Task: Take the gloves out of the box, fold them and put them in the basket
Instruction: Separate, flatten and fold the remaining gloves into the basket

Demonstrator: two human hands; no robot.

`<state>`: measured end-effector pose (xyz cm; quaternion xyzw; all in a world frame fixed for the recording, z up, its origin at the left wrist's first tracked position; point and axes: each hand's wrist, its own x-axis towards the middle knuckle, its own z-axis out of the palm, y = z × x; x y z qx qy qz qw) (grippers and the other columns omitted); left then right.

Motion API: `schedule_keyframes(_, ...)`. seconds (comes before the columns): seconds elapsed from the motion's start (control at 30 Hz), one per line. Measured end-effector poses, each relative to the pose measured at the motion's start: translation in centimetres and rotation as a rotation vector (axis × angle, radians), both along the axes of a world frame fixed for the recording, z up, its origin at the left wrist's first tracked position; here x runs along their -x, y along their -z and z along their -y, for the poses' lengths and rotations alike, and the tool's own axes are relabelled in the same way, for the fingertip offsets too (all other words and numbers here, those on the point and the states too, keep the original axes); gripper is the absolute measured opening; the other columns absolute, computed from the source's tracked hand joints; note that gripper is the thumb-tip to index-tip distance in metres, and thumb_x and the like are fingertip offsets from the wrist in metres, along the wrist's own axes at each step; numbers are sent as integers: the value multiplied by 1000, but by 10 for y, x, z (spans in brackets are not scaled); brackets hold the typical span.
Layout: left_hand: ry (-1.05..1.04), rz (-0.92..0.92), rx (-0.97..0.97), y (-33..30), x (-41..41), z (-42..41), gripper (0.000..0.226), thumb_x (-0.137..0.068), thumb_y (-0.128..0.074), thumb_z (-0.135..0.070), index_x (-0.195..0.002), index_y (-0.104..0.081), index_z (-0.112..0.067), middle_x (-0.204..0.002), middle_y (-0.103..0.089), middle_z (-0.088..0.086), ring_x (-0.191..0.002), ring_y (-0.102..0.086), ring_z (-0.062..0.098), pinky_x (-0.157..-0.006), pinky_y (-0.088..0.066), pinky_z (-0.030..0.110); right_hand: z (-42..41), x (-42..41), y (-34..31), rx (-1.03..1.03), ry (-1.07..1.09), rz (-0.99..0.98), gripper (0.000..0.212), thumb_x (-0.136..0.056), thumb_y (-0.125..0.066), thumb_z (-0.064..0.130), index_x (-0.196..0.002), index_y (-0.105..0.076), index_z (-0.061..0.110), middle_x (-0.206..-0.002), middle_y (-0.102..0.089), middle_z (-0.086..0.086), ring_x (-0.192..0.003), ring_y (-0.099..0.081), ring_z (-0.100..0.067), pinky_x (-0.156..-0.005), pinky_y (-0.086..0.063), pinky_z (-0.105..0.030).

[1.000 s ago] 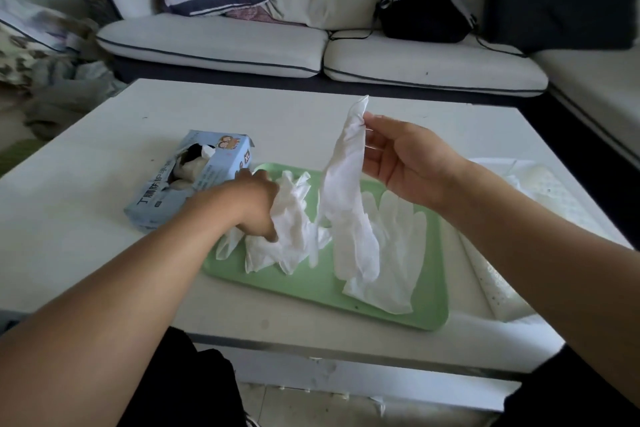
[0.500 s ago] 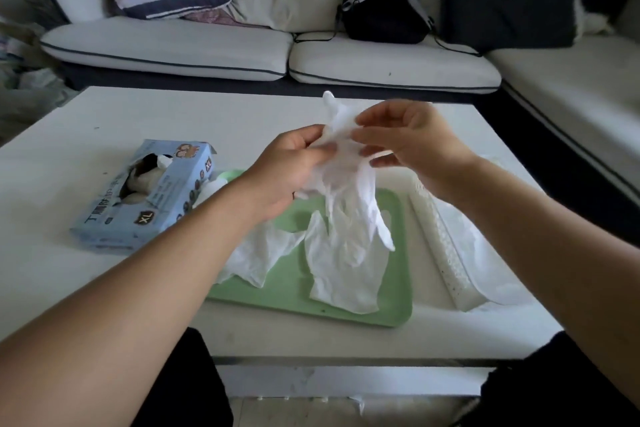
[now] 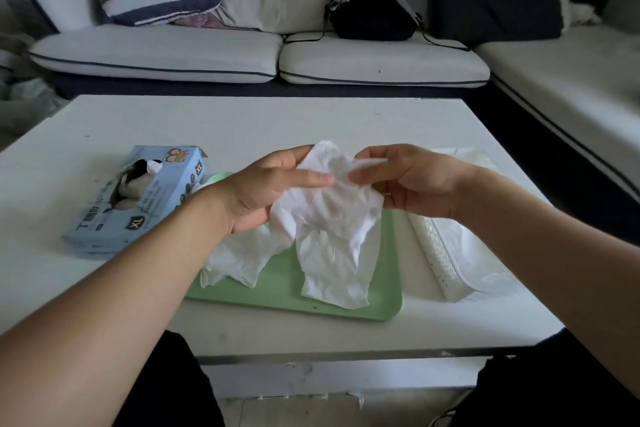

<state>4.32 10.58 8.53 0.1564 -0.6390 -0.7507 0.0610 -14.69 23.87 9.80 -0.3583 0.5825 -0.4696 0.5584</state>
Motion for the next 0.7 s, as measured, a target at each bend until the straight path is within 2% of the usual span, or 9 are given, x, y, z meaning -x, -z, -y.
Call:
schedule_keyframes(0.07, -64, 63, 176, 1, -1, -3, 29, -85, -78, -21, -112, -72, -11, -107, -76, 4, -101, -72, 15, -89, -54, 27, 0, -3, 2, -54, -63, 2, 18, -82, -72, 7, -94, -61, 13, -83, -65, -4, -70, -63, -13, -63, -53, -23)
schedule_keyframes(0.13, -123, 117, 275, 2, 1, -5, 30, -86, -74, -27, -105, -72, -3, -91, -76, 5, -82, -73, 15, -73, -56, 26, -1, -2, 2, -89, -114, 25, 26, -80, -73, 3, -99, -60, 15, -86, -66, -4, -73, -62, -13, -68, -46, -26)
schedule_keyframes(0.23, -115, 181, 289, 2, 2, -6, 18, -95, -68, -20, -104, -73, -5, -74, -75, 0, -62, -69, 8, -56, -51, 16, 2, 1, 6, -128, -92, -4, 36, -81, -73, -2, -113, -62, 12, -99, -69, -6, -85, -62, -19, -79, -49, -28)
schedule_keyframes(0.3, -126, 216, 324, 6, 5, -4, 13, -98, -65, -16, -105, -74, -9, -68, -73, -5, -54, -66, 4, -52, -47, 12, 6, 2, 12, -168, -31, -128, 39, -82, -75, -2, -117, -64, 10, -105, -71, -7, -88, -59, -22, -83, -49, -30)
schedule_keyframes(0.37, -168, 228, 357, 12, 12, -3, 14, -100, -64, -17, -108, -75, -14, -74, -76, -2, -62, -71, 8, -59, -54, 20, 12, 1, 19, -158, 40, -261, 36, -82, -77, -1, -115, -68, 10, -110, -73, -10, -86, -67, -19, -77, -55, -27)
schedule_keyframes(0.43, -253, 156, 409, 21, 23, 3, 14, -100, -64, -19, -107, -76, -14, -92, -79, 7, -83, -75, 18, -80, -62, 38, 19, 3, 20, -60, 171, -368, 29, -80, -78, -2, -106, -72, 10, -103, -74, -12, -83, -70, -18, -69, -58, -27)
schedule_keyframes(0.47, -309, 77, 437, 22, 30, 5, 13, -99, -65, -19, -104, -77, -14, -99, -78, 11, -89, -74, 21, -88, -60, 43, 22, 5, 17, 27, 251, -441, 26, -79, -78, -2, -101, -74, 11, -96, -74, -10, -80, -69, -17, -67, -59, -27)
schedule_keyframes(0.6, -501, -292, 626, 13, 47, 13, 11, -97, -69, -18, -94, -77, -12, -99, -75, 18, -84, -65, 16, -80, -53, 36, 26, 10, -10, 505, 430, -874, 12, -78, -81, 6, -86, -76, 14, -76, -71, 2, -66, -60, -5, -63, -52, -25)
schedule_keyframes(0.7, -479, -342, 701, 13, 48, 20, 8, -92, -73, -15, -98, -77, -19, -97, -78, 1, -89, -70, 14, -85, -54, 33, 19, 9, -10, 620, 411, -1053, 6, -78, -78, 10, -81, -76, 15, -68, -68, 7, -58, -54, -2, -55, -39, -13)
